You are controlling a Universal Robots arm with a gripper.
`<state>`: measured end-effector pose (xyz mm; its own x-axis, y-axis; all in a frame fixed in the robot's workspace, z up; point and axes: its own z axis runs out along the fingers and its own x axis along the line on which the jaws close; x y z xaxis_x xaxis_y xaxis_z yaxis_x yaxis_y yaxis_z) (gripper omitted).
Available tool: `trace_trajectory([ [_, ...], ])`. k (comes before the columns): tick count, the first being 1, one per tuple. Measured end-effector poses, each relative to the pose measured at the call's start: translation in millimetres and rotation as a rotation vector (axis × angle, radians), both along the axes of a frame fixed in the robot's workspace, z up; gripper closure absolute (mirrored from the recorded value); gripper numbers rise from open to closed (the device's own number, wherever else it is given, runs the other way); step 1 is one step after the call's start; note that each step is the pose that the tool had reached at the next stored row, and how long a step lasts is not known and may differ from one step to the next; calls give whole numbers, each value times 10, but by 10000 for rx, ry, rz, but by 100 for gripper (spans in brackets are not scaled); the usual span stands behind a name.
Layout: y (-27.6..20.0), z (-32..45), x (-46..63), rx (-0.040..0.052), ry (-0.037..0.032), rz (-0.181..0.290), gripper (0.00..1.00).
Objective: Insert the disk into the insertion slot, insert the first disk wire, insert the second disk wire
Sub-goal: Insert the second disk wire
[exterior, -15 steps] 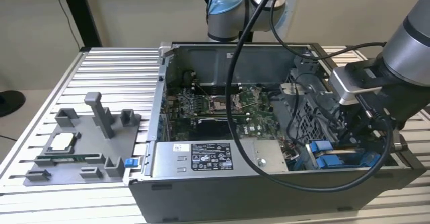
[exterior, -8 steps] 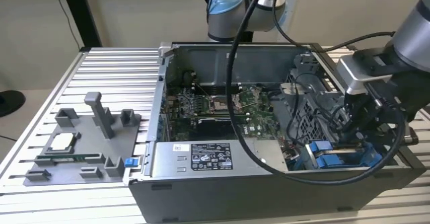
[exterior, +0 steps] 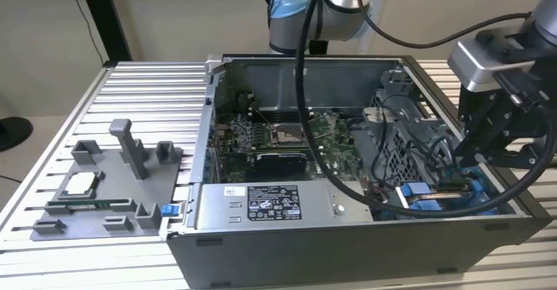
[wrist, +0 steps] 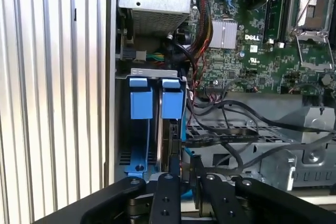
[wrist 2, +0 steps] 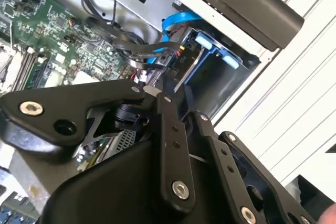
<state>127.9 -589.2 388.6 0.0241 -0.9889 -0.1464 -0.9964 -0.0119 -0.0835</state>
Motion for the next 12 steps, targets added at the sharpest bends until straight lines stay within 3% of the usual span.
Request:
trace_trajectory([
  [2, 0, 49, 0, -4, 0, 1, 0],
  [12, 0, 62, 1, -2, 0, 1, 0],
])
